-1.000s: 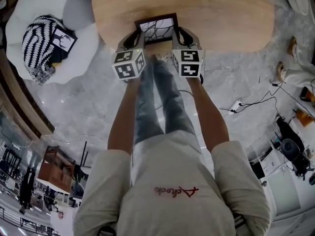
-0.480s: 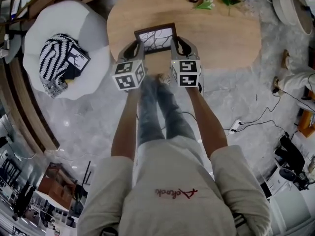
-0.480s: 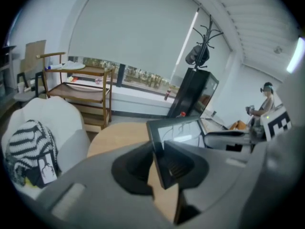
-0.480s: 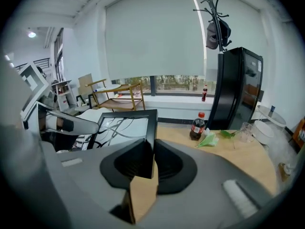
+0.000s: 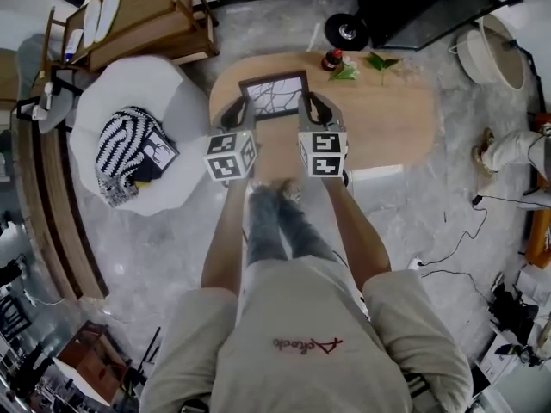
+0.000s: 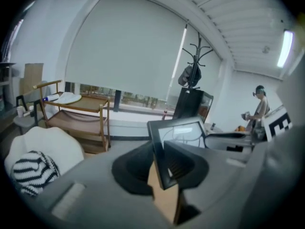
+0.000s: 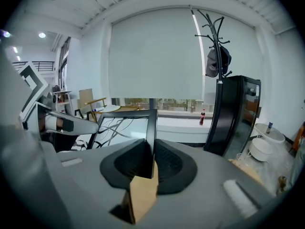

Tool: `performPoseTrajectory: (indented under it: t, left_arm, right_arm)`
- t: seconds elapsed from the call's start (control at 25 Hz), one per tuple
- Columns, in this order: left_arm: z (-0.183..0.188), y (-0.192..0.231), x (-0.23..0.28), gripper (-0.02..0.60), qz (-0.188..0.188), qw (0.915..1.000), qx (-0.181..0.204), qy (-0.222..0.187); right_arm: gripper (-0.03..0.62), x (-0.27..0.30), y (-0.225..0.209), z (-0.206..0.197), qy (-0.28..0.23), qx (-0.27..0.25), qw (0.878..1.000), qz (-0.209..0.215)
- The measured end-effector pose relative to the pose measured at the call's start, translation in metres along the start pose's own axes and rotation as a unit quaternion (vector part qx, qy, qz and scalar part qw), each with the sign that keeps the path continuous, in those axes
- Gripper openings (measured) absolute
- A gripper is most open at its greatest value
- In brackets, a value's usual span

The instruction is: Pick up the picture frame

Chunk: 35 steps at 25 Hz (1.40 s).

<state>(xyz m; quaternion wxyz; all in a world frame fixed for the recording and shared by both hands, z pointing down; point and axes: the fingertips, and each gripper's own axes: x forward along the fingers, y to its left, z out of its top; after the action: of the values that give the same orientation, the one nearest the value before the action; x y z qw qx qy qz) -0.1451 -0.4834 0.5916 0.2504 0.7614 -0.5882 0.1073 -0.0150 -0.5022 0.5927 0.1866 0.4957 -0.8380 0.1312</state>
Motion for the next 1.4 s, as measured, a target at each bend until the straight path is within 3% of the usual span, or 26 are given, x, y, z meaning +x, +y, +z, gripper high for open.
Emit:
performPoseTrajectory:
  t: [0.2,0.52,0.92,1.4]
  left_arm:
    - [0.069,-0.010,-0.023,0.066,-0.001,0.9987,0.024,-0.045]
    - [0.147,-0.047,-0.065,0.067,-0.009,0.9942,0.060,-0.089]
    - [0.236,-0.096,-0.110,0.066,-0.020,0.9822,0.100,-0.158]
    - [0.272,-0.117,-0.135,0.066,-0.024,0.9750,0.114,-0.190]
  right_arm:
    - [0.072,-0.018,0.001,0.066,-0.051,0.004,0.999,-0.006]
    - [0.072,-0.068,-0.005,0.144,-0.109,0.002,0.994,-0.010]
    - [0.072,-0.125,-0.020,0.232,-0.181,-0.013,0.983,-0.023]
    - [0.072,-0.155,-0.022,0.271,-0.213,-0.023,0.976,-0.030]
